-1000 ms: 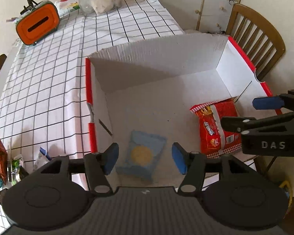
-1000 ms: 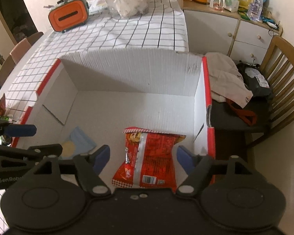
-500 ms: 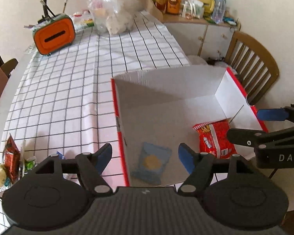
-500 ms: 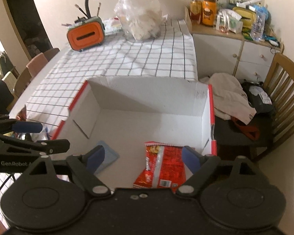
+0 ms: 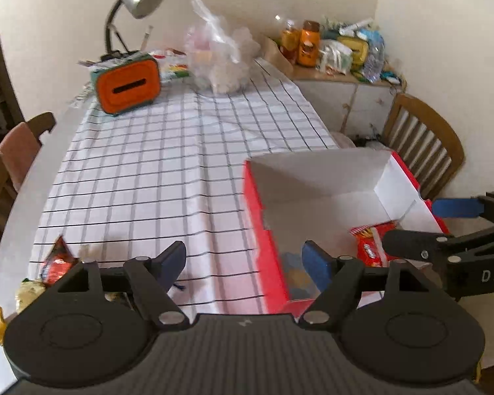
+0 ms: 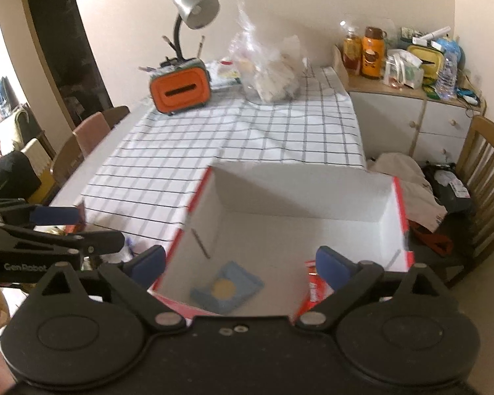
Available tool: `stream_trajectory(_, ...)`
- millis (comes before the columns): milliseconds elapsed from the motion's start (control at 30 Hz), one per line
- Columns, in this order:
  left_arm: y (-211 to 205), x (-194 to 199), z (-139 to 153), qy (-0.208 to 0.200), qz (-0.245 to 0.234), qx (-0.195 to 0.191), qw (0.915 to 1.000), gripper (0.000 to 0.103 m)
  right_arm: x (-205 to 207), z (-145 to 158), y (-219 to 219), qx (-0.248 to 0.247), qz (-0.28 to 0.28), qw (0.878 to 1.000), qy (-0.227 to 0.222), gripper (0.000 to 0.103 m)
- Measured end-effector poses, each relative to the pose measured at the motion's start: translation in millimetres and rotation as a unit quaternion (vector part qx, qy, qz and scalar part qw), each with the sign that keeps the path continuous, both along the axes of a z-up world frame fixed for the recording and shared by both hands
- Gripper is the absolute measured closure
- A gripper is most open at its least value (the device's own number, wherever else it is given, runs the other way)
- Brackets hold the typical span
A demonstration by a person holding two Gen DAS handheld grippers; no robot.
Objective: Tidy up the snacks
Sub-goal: 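Move both tools back toward the snack pile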
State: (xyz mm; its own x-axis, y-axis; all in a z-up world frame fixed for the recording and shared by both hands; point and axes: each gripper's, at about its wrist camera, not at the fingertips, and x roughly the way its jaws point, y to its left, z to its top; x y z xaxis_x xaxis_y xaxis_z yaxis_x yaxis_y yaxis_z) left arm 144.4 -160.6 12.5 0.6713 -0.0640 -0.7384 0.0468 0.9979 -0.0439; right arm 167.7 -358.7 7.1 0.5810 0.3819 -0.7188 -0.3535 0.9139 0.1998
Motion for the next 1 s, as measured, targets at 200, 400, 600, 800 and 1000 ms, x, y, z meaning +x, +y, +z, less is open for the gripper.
stream_trajectory(200,48.1,-18.2,0.2,-0.018,0.016,-0.011,0.9996,0.015,-16.0,5.0,41.5,0.005,0.012,1.0,-0.014,0.0)
stream_trajectory(400,97.6,-32.4,-9.1,-0.004,0.025,-0.014,0.9996,0.015,-25.3,-2.5,91.6,-0.005,0.028,1.0,-0.004,0.0)
stream_trajectory(600,148.3,-51.4,-21.9,-0.004,0.048,0.015,0.9987,0.015,-29.5,-19.8,138.6,-0.012,0.041,0.999,0.013,0.0)
stream_trajectory(800,197.4,-63.3,-34.1,0.004,0.075,0.022,0.9969,0.015,-29.9,-37.1,178.2,-0.022,0.045,0.998,0.027,0.001)
stream_trajectory(1000,234.7,-69.8,-48.0,0.015,0.096,0.028,0.9949,0.015,-22.6,-58.8,209.2,-0.035,0.04,0.998,0.044,0.001)
